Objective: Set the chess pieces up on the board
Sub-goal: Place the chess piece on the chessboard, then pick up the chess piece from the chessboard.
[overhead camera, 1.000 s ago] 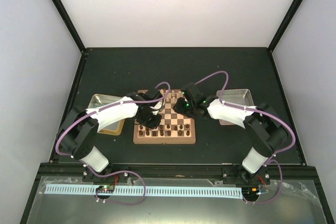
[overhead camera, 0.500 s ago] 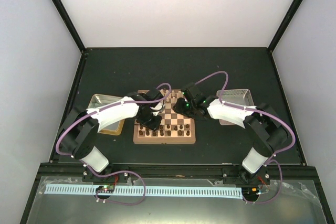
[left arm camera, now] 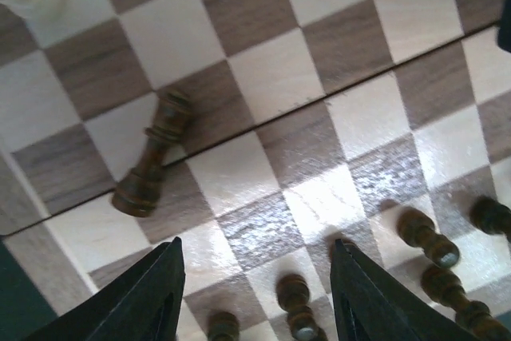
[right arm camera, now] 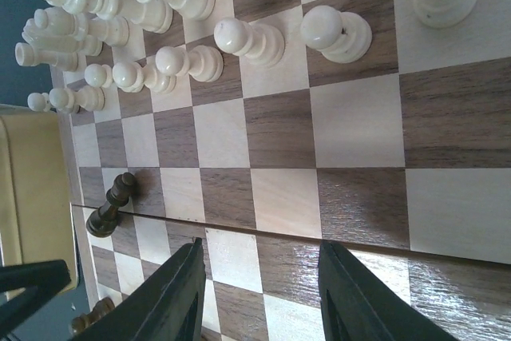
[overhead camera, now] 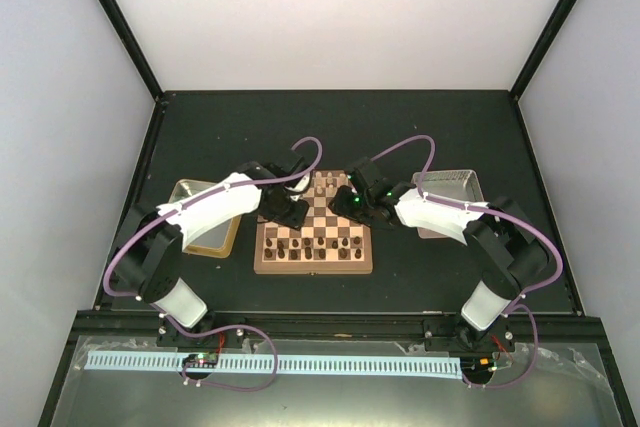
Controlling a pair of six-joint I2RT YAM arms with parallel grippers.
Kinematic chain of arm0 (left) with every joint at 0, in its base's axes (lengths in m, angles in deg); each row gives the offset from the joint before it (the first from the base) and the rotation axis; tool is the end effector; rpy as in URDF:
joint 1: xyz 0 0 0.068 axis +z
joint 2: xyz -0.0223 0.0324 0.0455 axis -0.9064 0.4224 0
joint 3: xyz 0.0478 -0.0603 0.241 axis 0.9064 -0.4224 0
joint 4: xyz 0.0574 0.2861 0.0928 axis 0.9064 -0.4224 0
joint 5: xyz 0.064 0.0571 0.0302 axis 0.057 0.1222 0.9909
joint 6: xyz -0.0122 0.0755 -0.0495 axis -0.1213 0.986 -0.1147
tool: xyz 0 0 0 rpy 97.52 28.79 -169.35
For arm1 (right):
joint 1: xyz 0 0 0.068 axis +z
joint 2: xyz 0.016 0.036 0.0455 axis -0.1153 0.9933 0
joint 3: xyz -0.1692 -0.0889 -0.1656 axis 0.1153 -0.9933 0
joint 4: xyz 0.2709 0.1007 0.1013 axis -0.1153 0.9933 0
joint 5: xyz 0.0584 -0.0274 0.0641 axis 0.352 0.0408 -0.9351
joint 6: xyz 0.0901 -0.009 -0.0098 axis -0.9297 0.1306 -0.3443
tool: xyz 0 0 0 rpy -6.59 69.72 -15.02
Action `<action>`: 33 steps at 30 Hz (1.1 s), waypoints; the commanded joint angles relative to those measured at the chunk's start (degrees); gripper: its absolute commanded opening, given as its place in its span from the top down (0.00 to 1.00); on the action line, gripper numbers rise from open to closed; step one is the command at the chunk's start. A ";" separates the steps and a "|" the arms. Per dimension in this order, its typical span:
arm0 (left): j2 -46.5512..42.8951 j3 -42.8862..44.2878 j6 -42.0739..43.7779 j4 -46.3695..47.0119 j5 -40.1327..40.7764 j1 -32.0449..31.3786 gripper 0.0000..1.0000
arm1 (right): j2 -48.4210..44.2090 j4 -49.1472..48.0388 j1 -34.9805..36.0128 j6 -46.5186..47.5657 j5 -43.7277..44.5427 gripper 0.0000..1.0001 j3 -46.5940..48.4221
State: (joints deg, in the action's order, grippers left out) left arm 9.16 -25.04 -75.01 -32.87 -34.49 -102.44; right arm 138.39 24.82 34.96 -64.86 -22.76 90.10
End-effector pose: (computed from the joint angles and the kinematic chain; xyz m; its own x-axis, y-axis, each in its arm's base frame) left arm 0.2770 -0.2168 0.1242 -0.9202 0.3133 -0.2346 0.3482 0.9290 -0.1250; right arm 0.2909 0.2752 0.0912 -0.9320 0.2840 -0.2251 0.1055 0.8068 0.5813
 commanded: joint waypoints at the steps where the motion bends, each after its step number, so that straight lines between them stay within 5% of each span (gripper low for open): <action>1: 1.43 2.32 0.40 -0.40 3.89 1.86 0.48 | -2.44 -1.42 -0.32 0.18 1.30 0.60 -0.92; 14: 8.25 5.84 4.86 -0.89 5.61 5.42 0.50 | -4.92 -1.30 -0.27 0.81 2.06 0.60 -0.90; 33: 9.48 2.69 3.74 -1.96 3.01 5.89 0.85 | -6.65 -0.58 -0.28 0.46 2.64 0.60 -1.48</action>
State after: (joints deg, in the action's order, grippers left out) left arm 19.15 -21.13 -70.83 -33.55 -30.73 -96.78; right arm 133.77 24.54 34.96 -64.81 -21.21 89.33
